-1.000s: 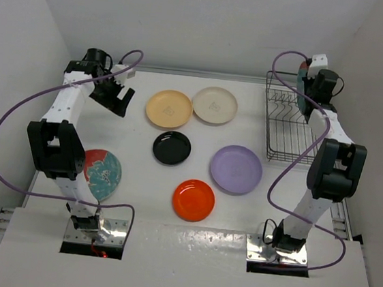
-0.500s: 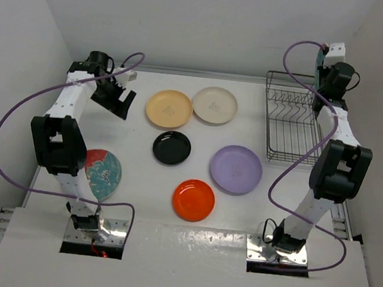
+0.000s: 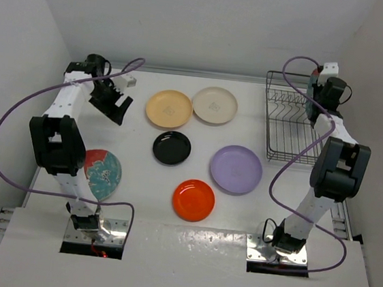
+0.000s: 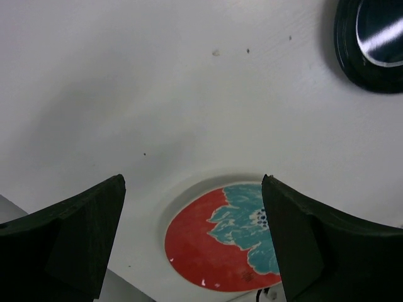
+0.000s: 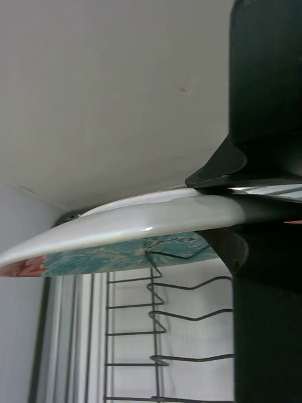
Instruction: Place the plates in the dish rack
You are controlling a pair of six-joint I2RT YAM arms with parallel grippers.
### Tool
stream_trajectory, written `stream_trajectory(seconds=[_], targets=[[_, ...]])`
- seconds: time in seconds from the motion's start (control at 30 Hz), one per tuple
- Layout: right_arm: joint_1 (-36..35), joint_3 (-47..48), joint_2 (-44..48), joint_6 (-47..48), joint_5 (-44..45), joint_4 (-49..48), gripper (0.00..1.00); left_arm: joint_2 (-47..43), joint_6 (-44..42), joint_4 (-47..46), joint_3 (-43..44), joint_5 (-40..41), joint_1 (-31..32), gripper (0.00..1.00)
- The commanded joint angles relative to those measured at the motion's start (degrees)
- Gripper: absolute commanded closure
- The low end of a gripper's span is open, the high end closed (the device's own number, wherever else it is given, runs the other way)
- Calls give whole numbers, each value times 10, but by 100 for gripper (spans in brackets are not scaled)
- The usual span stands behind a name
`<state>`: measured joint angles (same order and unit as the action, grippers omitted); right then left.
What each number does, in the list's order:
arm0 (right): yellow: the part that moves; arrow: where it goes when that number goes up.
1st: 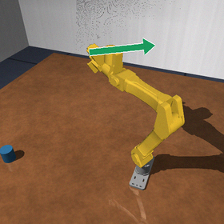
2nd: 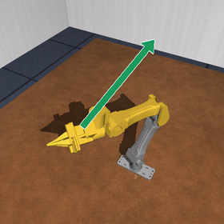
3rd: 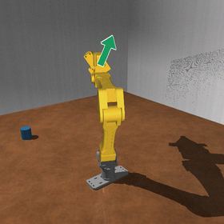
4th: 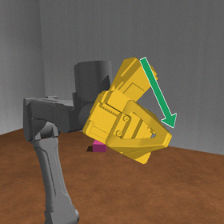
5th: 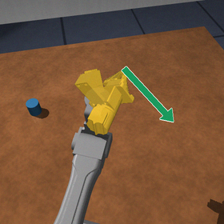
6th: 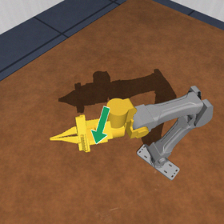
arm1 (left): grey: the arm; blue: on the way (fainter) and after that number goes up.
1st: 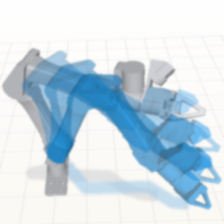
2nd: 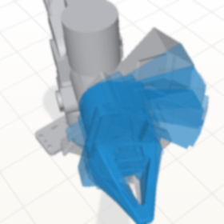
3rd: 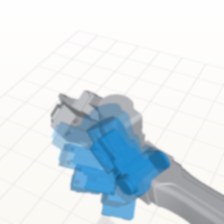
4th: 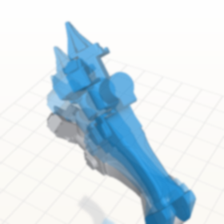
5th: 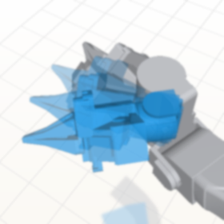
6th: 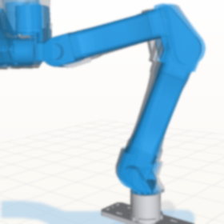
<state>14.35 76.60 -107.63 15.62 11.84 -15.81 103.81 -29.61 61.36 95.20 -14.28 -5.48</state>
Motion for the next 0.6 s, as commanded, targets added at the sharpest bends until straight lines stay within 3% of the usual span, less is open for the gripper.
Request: stream_trajectory(seconds=[0.0, 0.07, 0.17, 0.3, 0.33, 0.57], targets=[[18, -1, 38, -61, -25, -111, 100, 7, -113, 85, -20, -35, -28, 7], [23, -5, 35, -73, -26, -106, 100, 7, -167, 106, -48, -36, -57, 7], [31, 1, 28, -100, -31, -79, 90, -11, -214, 96, -109, -10, -106, 4], [39, 0, 30, -124, -36, -60, 68, -4, -221, 77, -134, 8, -165, 1], [38, 0, 31, -123, -36, -51, 50, 4, -221, 77, -134, 7, -176, 1], [38, 18, 41, -127, -43, -18, 15, 40, -245, 82, -165, 7, -250, 1]])
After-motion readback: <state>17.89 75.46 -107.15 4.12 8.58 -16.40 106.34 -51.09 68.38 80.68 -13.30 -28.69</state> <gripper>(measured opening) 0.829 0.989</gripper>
